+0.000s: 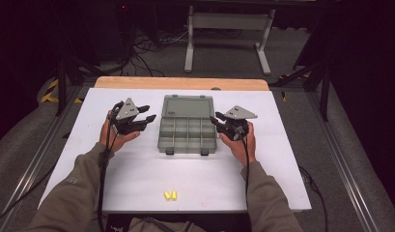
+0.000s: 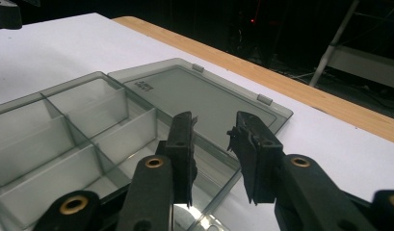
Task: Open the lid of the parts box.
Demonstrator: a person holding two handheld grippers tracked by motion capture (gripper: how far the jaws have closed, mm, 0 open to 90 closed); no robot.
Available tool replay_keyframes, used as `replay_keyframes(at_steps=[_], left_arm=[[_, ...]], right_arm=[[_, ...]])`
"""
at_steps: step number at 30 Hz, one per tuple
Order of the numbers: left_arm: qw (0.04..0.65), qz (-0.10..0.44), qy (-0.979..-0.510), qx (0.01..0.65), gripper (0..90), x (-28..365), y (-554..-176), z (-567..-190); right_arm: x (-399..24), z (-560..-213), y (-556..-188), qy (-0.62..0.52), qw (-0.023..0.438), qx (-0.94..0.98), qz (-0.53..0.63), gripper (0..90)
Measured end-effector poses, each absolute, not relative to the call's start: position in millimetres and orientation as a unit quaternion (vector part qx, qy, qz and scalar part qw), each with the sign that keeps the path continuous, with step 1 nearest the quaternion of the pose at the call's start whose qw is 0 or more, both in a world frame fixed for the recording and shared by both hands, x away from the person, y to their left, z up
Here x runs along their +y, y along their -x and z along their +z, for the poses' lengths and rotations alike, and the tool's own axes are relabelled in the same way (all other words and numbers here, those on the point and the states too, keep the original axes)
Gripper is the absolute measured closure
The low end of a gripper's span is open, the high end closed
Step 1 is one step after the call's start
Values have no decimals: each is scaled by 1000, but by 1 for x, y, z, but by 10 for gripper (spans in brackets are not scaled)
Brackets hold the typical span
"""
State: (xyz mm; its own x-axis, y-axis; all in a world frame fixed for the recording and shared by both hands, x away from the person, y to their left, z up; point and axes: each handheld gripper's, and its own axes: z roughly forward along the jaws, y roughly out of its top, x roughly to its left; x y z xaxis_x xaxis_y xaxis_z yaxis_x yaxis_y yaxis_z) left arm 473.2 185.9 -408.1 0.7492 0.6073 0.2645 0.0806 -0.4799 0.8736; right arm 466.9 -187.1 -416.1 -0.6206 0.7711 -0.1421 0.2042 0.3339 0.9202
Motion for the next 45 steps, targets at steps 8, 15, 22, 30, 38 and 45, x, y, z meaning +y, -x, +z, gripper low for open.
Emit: replay_keyframes(at_steps=[8,15,22,30,38,45], left_arm=[[469,289,-813,191,510,186,-454,-410],[471,296,-812,176,465,187,-437,-416],[474,289,-815,165,393,186,-428,-424],[478,284,-818,150,300,190,-410,-429],[481,279,-819,144,210,199,-388,-434],[488,265,-819,144,167,205,-374,-441]], right_arm=[[-189,-414,-450,-310,291,757,495,632],[-190,-410,-434,-295,291,759,502,566],[-184,-413,-417,-262,286,773,502,494],[-175,-416,-400,-239,281,782,503,433],[-170,-421,-383,-222,272,788,505,361],[-163,-427,-372,-200,235,818,486,288]])
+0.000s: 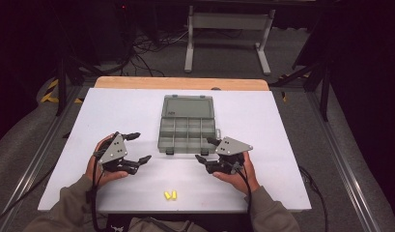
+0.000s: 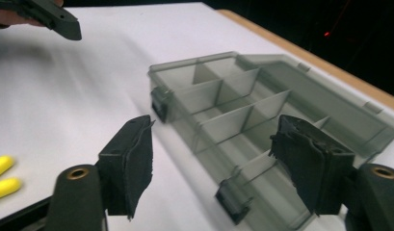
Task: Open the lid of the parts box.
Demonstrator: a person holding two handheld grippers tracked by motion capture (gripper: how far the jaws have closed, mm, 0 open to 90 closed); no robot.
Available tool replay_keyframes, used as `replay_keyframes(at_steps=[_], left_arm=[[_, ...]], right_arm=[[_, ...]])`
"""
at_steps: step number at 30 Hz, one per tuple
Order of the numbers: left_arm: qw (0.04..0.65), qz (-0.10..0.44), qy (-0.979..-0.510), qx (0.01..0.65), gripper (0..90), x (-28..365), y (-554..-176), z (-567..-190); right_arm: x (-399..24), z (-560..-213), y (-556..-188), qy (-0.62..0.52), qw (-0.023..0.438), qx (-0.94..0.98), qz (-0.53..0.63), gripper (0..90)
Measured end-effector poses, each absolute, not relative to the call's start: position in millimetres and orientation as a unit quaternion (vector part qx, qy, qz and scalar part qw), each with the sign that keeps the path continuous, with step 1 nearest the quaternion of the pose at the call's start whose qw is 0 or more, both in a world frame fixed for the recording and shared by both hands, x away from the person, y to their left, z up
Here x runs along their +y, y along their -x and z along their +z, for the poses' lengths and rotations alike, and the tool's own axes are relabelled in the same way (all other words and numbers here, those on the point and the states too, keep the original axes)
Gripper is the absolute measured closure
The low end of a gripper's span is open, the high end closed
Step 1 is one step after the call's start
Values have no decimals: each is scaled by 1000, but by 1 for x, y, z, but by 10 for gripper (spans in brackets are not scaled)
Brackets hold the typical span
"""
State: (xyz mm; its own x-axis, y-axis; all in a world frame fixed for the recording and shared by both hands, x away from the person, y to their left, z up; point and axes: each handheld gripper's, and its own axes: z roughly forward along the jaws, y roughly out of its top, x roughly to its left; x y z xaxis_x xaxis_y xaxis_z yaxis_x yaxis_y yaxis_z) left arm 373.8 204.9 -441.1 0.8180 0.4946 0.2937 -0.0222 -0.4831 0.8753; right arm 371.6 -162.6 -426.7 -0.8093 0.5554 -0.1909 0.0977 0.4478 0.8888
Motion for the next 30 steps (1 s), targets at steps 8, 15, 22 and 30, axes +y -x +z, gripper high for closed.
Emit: replay_keyframes(at_steps=[8,15,22,30], left_arm=[[478,268,-823,151,140,219,-360,-455],[476,265,-824,155,132,230,-351,-460],[473,259,-827,159,119,240,-337,-469],[465,243,-832,178,63,254,-327,-478]], right_arm=[[-154,-435,-358,-175,196,837,480,249],[-147,-443,-348,-160,188,850,466,226],[-141,-449,-343,-149,168,858,462,199],[-126,-459,-338,-119,124,880,444,147]])
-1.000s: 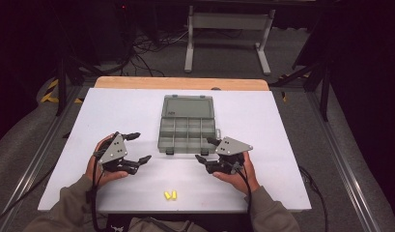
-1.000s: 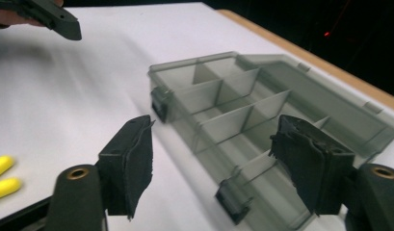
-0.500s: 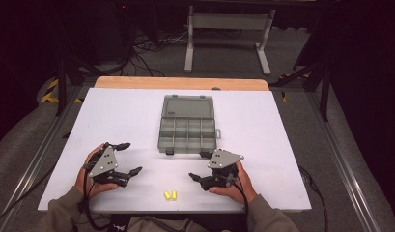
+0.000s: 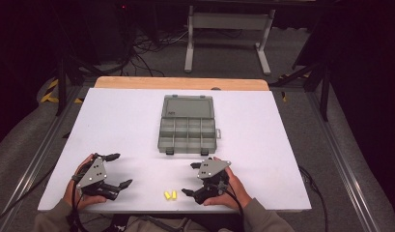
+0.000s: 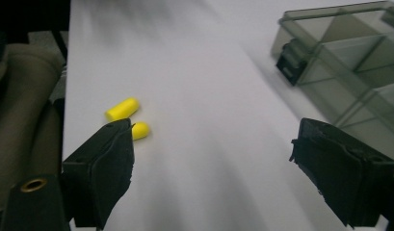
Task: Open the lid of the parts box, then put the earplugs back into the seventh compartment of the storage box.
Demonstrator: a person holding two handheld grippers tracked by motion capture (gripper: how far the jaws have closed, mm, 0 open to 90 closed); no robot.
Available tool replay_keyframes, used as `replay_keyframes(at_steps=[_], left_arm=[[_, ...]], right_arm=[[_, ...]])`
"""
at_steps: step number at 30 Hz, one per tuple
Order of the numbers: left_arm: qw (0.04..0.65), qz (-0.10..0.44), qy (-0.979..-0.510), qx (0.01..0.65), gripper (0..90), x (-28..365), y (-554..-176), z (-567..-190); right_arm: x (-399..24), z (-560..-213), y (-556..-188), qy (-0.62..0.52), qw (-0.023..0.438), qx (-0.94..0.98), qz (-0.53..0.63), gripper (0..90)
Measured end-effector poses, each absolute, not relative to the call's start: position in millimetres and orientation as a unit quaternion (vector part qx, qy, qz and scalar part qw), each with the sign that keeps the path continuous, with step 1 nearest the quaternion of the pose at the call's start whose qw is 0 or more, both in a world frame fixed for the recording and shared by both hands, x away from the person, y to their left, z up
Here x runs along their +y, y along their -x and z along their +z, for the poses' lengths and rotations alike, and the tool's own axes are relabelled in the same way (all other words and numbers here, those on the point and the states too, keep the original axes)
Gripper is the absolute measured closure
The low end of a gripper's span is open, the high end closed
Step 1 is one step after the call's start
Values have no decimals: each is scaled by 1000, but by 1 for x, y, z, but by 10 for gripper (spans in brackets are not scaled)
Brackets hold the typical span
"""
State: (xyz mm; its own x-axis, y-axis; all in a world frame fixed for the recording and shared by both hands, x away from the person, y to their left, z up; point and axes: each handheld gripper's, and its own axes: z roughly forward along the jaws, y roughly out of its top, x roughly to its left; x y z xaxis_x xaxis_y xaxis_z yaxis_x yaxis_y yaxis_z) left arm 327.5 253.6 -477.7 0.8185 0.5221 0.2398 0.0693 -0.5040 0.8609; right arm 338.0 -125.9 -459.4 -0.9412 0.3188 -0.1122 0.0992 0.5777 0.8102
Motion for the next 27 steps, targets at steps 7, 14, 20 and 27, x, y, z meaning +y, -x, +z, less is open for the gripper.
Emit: replay_keyframes(at_steps=[7,14,20,27], left_arm=[[478,230,-827,187,41,261,-323,-479],[478,233,-824,194,38,267,-323,-479],[483,229,-821,198,42,269,-325,-479],[483,230,-822,194,44,267,-324,-478]], right_arm=[[-113,-466,-334,-94,98,895,425,149],[-98,-473,-333,-64,79,909,405,209],[-91,-474,-333,-48,66,913,399,268],[-87,-475,-335,-36,50,917,394,382]])
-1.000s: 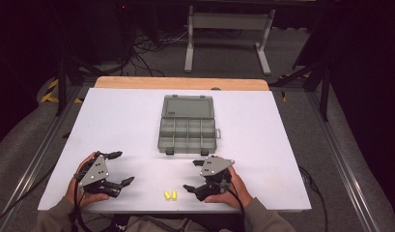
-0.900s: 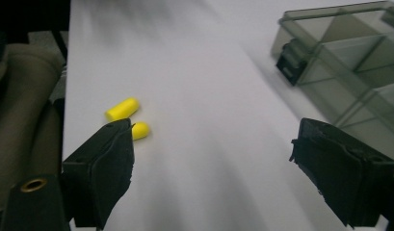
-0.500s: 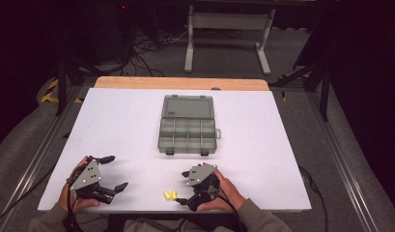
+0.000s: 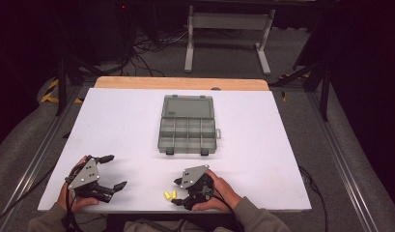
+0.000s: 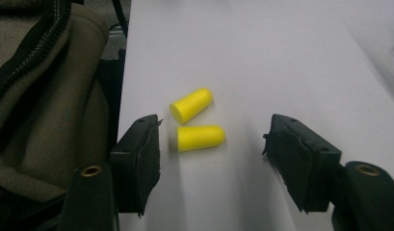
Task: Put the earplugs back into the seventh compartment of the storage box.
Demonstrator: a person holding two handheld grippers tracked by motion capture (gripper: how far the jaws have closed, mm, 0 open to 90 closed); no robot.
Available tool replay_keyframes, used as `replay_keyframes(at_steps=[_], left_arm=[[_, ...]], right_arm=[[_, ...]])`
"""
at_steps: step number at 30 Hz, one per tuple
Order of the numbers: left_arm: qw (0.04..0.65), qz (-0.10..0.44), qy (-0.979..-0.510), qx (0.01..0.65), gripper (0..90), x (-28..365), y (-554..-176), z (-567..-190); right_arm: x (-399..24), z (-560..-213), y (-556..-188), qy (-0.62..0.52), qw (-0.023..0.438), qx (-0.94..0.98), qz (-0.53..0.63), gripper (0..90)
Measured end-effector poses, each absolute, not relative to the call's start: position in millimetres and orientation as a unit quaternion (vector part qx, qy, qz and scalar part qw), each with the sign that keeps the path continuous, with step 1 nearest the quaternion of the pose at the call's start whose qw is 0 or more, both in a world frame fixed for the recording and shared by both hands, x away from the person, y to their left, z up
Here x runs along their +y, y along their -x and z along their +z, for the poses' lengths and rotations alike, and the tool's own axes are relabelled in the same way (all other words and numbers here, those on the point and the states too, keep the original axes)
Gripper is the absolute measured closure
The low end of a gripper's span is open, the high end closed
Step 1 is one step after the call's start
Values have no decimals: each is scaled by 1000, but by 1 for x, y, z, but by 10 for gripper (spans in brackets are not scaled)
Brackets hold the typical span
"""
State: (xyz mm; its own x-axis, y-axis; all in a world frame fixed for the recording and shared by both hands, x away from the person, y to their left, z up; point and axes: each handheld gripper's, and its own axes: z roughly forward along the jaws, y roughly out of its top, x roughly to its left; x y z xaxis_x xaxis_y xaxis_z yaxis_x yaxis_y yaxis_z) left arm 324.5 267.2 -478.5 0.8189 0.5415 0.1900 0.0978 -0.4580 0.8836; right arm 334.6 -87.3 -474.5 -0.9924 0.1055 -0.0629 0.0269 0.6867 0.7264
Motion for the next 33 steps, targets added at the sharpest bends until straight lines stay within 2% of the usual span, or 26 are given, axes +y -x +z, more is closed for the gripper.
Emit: replay_keyframes(at_steps=[7,11,17,33], left_arm=[[483,229,-822,197,44,267,-325,-479],[482,229,-822,197,44,268,-326,-479],[479,231,-823,198,44,267,-325,-479],[483,230,-821,199,45,267,-324,-478]], right_arm=[[-84,-474,-336,-24,41,917,395,471],[-85,-474,-335,-15,39,916,398,577],[-85,-474,-335,-6,34,915,401,670],[-91,-471,-333,-4,48,911,410,712]])
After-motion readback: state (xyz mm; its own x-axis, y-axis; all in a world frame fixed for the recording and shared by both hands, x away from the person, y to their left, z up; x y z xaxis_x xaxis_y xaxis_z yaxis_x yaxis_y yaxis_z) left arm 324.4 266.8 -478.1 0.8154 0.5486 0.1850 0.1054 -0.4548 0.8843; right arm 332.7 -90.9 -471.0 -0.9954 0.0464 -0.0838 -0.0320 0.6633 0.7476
